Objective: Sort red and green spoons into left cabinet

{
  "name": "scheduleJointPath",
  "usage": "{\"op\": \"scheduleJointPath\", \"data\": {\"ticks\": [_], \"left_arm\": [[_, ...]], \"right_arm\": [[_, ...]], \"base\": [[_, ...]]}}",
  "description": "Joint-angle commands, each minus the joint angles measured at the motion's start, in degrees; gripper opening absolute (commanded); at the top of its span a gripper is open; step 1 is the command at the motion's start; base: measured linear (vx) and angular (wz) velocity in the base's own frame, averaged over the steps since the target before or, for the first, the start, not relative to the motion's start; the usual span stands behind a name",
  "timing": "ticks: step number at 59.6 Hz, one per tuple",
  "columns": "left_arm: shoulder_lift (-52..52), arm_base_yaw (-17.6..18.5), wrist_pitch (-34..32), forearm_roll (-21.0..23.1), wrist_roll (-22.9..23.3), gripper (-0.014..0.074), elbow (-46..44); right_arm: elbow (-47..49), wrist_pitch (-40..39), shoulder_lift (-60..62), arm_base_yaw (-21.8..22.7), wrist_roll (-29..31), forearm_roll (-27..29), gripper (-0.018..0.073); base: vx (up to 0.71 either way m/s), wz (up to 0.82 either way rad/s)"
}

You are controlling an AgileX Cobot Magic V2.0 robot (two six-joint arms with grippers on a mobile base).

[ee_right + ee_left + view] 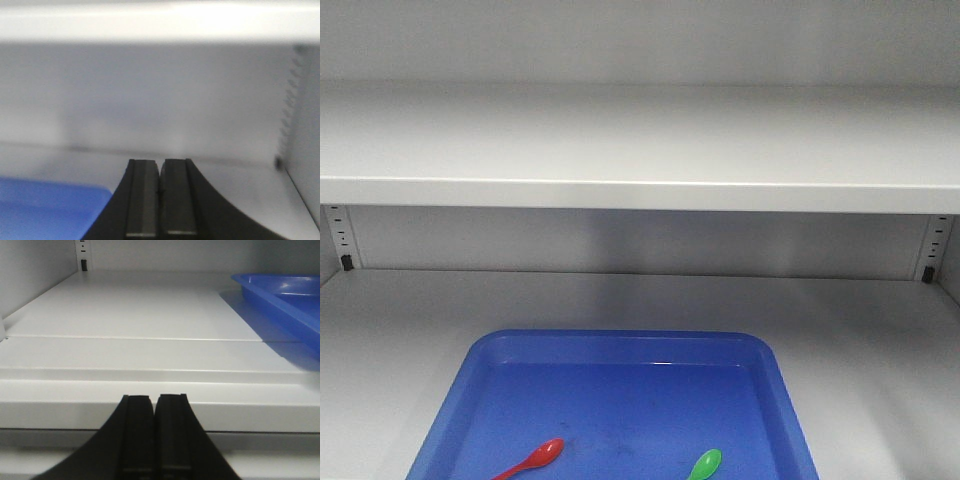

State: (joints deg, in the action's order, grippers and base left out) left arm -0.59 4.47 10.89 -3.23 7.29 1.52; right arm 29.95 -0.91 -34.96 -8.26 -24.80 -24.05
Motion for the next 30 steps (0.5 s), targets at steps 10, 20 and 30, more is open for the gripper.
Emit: {"op": "scheduleJointPath", "data": {"ticks": [10, 20, 30], "left_arm": [[-1.14, -0.17, -4.46, -0.12, 0.56, 0.0, -0.08], [-1.14, -0.17, -4.46, -0.12, 0.56, 0.0, -0.08], [-1.14, -0.17, -4.46, -0.12, 0.56, 0.0, -0.08]], "right_arm": [[1.67, 8.19, -0.3, 0.08, 40.79, 37.53, -0.0004], [0.54, 10.55, 0.2, 0.16, 53.54, 50.05, -0.0004], [-7.45, 9.19, 7.07, 0.23, 50.83, 49.11, -0.0004]], "base": [[0.0, 0.0], [0.0, 0.0], [0.0, 0.0]]}}
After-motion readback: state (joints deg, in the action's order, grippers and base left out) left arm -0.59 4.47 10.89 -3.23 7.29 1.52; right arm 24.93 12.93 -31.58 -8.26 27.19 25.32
